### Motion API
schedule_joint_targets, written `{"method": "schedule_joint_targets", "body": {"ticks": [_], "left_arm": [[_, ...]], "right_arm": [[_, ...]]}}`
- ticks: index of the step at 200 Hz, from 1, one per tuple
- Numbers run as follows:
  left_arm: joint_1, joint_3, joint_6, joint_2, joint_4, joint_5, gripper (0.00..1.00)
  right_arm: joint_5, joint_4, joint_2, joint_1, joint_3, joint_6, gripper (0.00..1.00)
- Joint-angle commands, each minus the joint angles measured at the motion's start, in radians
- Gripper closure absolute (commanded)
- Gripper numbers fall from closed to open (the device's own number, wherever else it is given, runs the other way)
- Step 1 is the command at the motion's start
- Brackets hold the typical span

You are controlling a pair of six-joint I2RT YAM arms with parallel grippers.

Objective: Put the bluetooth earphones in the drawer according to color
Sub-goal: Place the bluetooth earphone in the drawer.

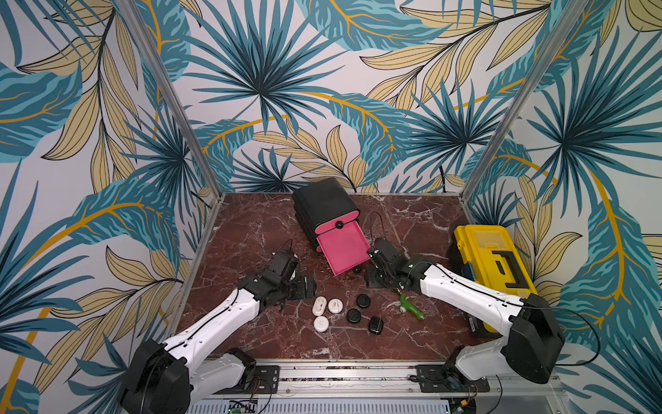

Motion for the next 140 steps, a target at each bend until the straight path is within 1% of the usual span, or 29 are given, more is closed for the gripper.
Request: {"method": "schedule_joint_targets", "body": {"ticks": [1,56,80,103,117,140], "left_arm": [[-0.003,-0.014,0.002,-0.02,0.023,-0.009,0.0],[-0.004,-0.019,0.004,-0.038,0.017,-0.014,0.0],[-0.003,-0.018,0.008,-0.049,0.01,-0.013,0.0],[-0.004,-0.015,0.012,-0.064,0.001,-0.011,0.0],[-0.005,-0.013,0.015,-0.072,-0.005,-0.008,0.0],[-0.024,-0.006,0.016,-0.087,-0.016,-0.01,0.0]], "right_arm": [[-0.053,-0.013,0.062,-0.035,0.081,-0.069,0.57],[-0.103,-0.007,0.303,-0.079,0.322,-0.144,0.58],[-0.102,-0.001,0.398,-0.092,0.389,-0.159,0.58],[-0.088,-0.002,0.457,-0.104,0.432,-0.168,0.58],[-0.081,-0.001,0.478,-0.109,0.447,-0.171,0.52],[-0.089,-0.002,0.495,-0.111,0.463,-0.176,0.44]]}}
